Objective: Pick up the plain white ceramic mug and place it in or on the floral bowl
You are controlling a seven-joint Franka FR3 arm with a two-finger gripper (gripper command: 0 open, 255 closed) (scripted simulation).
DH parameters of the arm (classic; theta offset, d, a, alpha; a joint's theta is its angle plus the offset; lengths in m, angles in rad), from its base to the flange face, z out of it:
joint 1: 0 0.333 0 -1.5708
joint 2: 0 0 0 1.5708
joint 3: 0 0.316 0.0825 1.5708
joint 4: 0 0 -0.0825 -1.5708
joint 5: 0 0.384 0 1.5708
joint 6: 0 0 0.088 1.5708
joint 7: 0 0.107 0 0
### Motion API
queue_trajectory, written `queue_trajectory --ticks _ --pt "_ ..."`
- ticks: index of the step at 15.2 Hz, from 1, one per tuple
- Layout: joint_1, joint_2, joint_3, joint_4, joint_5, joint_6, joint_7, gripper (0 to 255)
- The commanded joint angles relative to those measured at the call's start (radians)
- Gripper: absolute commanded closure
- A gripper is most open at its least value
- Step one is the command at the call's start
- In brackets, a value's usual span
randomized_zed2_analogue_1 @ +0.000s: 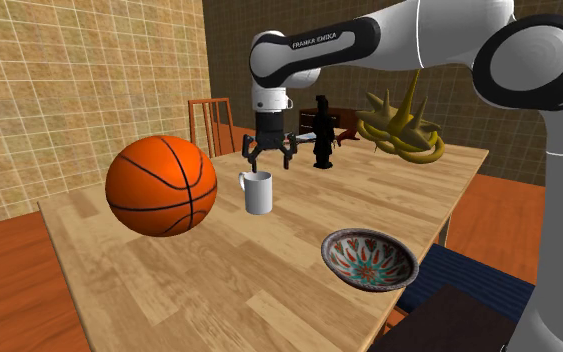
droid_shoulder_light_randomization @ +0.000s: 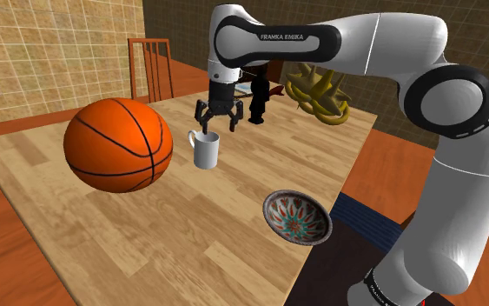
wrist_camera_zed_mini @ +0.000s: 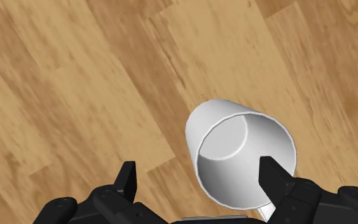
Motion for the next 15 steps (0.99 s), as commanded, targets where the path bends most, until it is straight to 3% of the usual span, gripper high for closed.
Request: queue_trajectory --ticks 1,5,12,13,15 --pt "0.001 0.001 0.0 -0.027 -0.001 0.028 0.002 0" --pt "0.0 -0.002 0.0 -0.078 0.0 0.077 0.002 0" --pt "0.0 -0.002 0.0 -0.078 0.0 0.077 0.002 0" --pt "0.0 -0.002 0.0 -0.078 0.0 0.077 0.002 255" --pt "0.0 -0.002 0.0 -0.078 0.0 0.077 0.002 255"
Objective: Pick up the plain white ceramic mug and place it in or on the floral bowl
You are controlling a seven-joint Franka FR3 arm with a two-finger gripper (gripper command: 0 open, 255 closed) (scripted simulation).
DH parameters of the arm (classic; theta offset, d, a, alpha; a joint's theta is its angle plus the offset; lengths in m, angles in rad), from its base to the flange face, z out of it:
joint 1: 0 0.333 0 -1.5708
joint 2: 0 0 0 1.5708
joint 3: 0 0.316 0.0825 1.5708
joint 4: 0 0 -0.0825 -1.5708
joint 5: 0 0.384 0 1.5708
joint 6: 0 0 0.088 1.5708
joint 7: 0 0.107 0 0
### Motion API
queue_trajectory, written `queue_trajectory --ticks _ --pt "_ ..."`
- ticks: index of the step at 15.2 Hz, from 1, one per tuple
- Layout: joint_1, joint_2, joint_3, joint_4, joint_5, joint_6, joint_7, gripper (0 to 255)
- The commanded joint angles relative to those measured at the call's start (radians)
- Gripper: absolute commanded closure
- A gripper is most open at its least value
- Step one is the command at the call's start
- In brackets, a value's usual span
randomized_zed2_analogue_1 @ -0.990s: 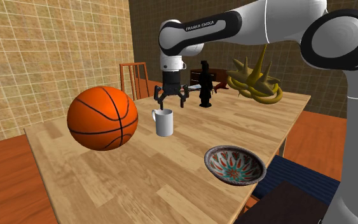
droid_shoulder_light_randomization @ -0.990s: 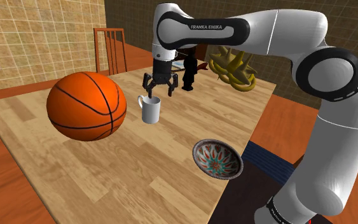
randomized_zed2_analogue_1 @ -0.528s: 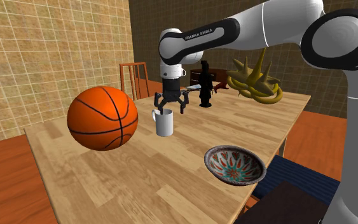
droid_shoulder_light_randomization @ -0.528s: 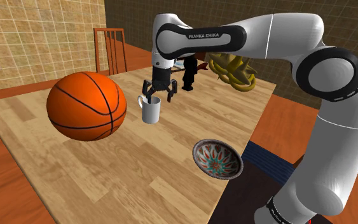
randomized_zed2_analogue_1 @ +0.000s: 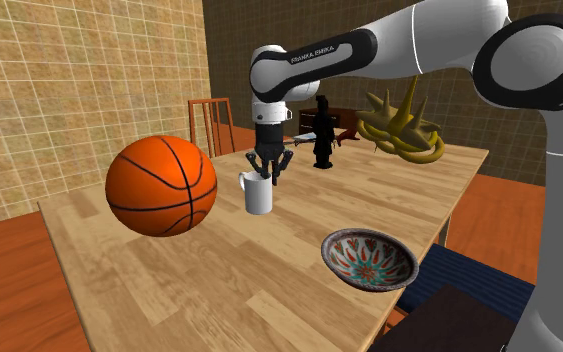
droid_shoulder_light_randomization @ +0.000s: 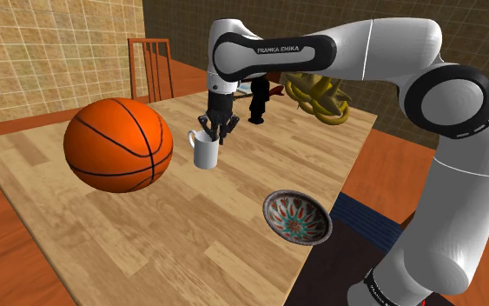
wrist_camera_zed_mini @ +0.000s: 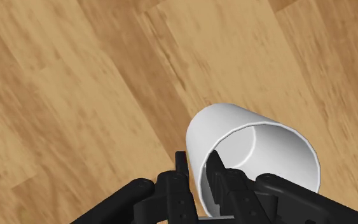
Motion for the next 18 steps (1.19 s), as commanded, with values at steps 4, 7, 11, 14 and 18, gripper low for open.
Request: queue_trajectory --ticks 4,7,11,14,18 --pt "0.0 0.0 0.0 0.0 0.0 0.0 0.0 255" --pt "0.0 0.0 0.0 0.0 0.0 0.0 0.0 255" --pt "0.001 -0.001 0.001 0.052 0.0 -0.053 0.001 255" --pt "0.003 0.001 0.002 0.095 0.0 -0.094 0.003 255" --pt "0.006 0.008 0.002 0.158 -0.002 -0.151 0.005 255"
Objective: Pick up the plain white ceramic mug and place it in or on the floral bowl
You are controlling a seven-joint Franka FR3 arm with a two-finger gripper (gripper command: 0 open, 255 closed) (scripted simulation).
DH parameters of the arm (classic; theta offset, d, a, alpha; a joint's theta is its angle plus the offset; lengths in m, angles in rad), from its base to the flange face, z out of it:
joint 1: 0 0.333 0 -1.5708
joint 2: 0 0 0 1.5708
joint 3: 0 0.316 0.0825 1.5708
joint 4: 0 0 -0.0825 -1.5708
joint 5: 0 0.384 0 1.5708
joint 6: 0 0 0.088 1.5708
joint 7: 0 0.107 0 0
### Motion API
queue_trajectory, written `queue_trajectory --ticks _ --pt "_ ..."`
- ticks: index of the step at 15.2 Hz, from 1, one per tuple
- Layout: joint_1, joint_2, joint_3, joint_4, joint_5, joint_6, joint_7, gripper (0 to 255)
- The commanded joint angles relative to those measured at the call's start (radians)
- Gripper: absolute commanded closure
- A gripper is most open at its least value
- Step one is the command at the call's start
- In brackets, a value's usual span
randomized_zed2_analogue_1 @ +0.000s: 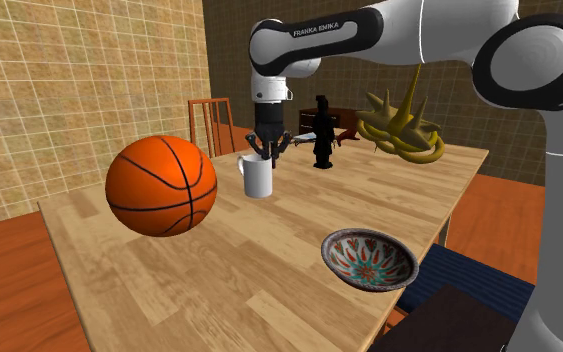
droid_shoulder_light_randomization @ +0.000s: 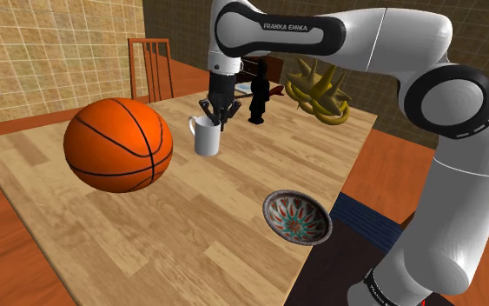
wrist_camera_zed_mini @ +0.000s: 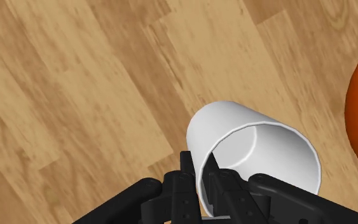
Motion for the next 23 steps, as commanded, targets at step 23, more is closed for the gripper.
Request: queue_trajectory --ticks 23 --pt "-0.02 -0.444 -0.006 -0.313 0.112 -0.118 -0.024 255"
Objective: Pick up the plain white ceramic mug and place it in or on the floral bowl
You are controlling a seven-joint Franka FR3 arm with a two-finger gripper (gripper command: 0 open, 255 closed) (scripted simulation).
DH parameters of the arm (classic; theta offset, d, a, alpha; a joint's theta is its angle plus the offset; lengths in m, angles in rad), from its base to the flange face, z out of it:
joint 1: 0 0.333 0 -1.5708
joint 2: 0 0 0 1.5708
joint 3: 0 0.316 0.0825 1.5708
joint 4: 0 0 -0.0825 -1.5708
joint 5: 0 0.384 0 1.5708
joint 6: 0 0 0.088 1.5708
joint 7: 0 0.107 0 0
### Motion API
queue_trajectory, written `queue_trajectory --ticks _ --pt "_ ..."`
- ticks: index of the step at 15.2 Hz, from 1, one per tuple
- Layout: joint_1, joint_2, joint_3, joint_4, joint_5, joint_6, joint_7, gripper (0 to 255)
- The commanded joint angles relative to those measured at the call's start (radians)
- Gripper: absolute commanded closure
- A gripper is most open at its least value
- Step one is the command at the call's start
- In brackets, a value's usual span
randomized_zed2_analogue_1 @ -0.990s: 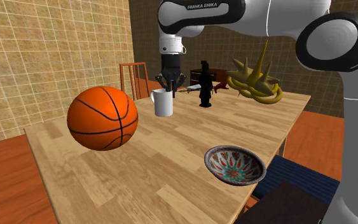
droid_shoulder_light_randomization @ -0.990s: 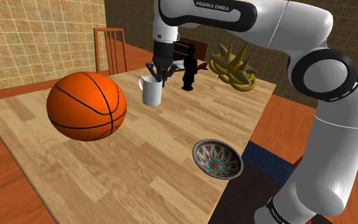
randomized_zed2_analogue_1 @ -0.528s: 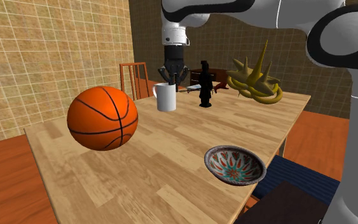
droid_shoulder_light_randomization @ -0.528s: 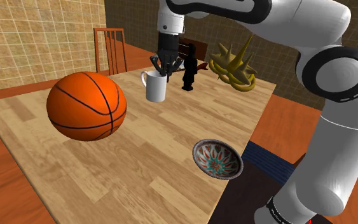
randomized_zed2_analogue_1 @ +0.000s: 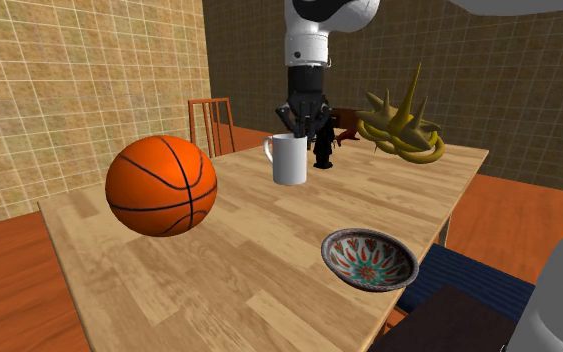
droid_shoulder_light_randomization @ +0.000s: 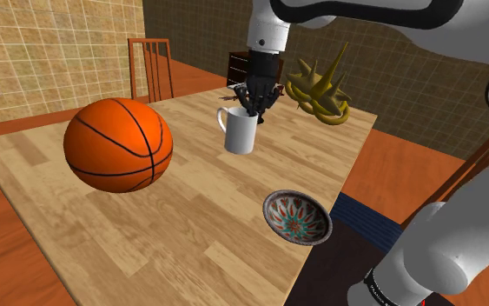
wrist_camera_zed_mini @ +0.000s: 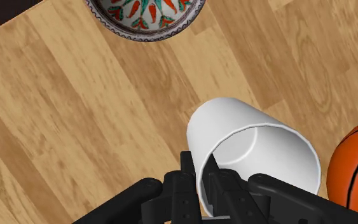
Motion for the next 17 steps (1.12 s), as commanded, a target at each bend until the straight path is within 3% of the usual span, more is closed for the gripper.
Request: queue_trajectory --ticks 1,14,17 --pt "0.001 -0.076 -0.006 -0.063 0.018 -0.012 -0.007 255" --pt "0.054 -0.564 -0.043 -0.4 0.104 -0.157 -0.009 255" --pt "0.057 -0.579 -0.041 -0.436 0.107 -0.135 -0.011 255"
